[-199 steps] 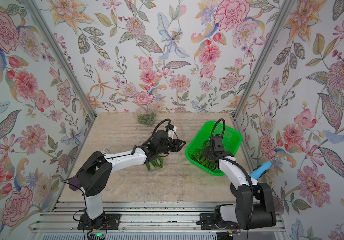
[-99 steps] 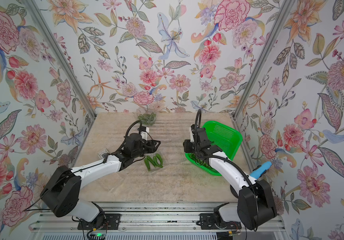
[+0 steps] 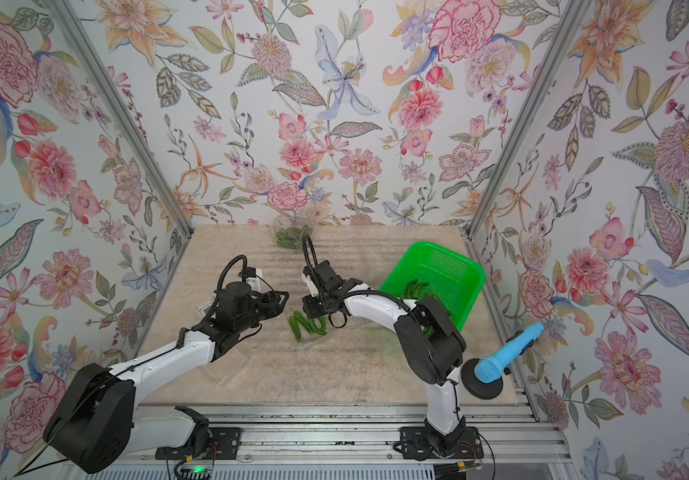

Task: Take small green peppers out of containers
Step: Pick up the green pepper from the packing box.

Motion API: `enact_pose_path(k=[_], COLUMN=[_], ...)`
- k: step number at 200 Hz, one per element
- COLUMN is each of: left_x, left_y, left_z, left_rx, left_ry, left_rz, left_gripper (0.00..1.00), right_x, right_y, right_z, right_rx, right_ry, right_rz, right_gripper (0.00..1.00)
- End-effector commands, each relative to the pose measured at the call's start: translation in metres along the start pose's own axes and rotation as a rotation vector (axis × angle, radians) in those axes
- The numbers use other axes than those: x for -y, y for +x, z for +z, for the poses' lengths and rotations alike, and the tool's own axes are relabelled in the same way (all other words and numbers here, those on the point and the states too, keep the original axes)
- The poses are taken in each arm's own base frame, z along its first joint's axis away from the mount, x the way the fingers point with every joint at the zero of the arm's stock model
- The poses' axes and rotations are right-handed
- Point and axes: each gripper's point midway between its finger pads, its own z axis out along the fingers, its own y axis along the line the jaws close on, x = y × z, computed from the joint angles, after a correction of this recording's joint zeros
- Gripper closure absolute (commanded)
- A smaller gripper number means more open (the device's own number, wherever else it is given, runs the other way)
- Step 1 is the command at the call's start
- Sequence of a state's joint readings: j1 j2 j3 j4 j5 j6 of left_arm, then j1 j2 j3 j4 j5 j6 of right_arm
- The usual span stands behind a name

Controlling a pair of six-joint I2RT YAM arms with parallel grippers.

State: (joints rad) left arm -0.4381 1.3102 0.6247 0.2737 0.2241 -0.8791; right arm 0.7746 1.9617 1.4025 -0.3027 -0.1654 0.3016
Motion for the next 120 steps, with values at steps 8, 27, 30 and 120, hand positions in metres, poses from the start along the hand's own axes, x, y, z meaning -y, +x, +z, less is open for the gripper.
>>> enact_pose_path(k=[8,27,30,120], left_x=[-0.007,-0.008,-0.008,-0.007], left_y=[-0.005,-0.006,-0.006,-0.008], left_z=[-0.005,-0.006,-0.006,-0.007], left_rx=[0.025,0.026,0.026,0.032], left_ry=[-0.001,0.002,0.003,0.017], left_rz=[-0.013,-0.012,-0.013,-0.014], left_gripper=[0.61,0.61,0.61,0.61], right_x=[0.006,0.011,0.011,0.016], right_y=[0.000,0.009,0.010,0.028], right_z=[0.014,0.025,0.027,0.052], right_rx=[-0.030,-0.055,-0.059,-0.118], right_ry=[0.034,0.053,0.052,0.087], right_rz=[0.017,0.029,0.030,0.031], right_gripper=[0.65,0.65,0.65,0.74])
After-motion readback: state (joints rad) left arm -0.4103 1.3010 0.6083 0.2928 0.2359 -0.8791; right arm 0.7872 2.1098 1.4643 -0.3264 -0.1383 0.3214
